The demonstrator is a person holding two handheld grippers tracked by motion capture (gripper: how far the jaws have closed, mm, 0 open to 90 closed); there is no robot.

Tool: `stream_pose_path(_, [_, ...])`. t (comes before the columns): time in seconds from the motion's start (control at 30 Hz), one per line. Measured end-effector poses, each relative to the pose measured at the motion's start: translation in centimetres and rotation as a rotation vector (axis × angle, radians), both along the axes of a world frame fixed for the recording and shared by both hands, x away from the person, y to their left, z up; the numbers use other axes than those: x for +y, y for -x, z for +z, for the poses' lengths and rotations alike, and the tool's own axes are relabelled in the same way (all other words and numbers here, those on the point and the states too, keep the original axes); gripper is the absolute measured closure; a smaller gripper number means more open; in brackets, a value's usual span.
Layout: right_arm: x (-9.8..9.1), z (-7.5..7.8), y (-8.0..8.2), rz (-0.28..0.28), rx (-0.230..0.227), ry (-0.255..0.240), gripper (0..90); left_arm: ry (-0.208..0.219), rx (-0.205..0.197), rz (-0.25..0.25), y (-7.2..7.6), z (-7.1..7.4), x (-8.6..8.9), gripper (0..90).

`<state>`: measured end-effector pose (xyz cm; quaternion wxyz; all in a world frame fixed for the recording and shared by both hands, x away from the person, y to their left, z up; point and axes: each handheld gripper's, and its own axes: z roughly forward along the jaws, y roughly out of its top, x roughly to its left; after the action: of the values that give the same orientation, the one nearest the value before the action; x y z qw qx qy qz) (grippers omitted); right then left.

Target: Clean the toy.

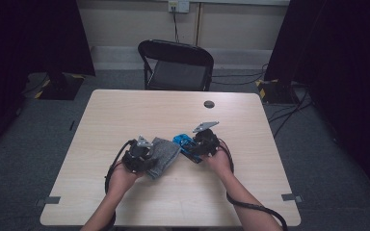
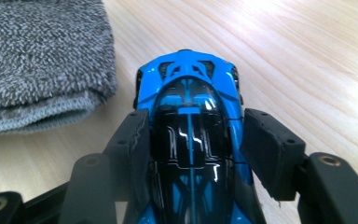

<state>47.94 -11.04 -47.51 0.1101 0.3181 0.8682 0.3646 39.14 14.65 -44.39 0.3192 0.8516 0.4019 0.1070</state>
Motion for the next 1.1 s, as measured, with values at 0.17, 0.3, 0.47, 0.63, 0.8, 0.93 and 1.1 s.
stream_pose_path(0.17, [0.2,-0.1,0.0,-0.003,0.001,0.013,39.6,-0.03,0.004,-0.074,1.3,0.0,-1.1,76.0])
stream_pose_path(0.3, [-0.1,-0.3,0.2,-0.012,-0.003,-0.011,40.6,-0.021,0.013,-0.163,2.9,0.0,-2.3,76.0])
stream_pose_path(0.47, [-0.2,-0.3,0.2,-0.014,-0.002,-0.014,40.8,0.004,0.024,-0.303,4.3,0.1,-5.3,75.9])
stream_pose_path(0.63, [-0.2,-0.3,0.1,-0.015,0.005,-0.013,41.1,0.013,0.061,-0.419,3.5,-1.1,-7.9,75.8])
stream_pose_path(0.8, [-0.2,-0.3,0.2,-0.017,0.008,-0.019,41.4,0.001,0.063,-0.495,2.9,-2.1,-9.4,75.8])
stream_pose_path(0.93, [-0.3,-0.3,0.2,-0.014,0.005,-0.021,41.6,0.015,0.075,-0.433,1.7,-2.5,-9.0,75.8])
stream_pose_path(1.1, [-0.4,-0.4,0.3,-0.01,-0.003,-0.026,41.7,0.009,0.053,-0.384,0.7,-2.3,-8.1,75.8])
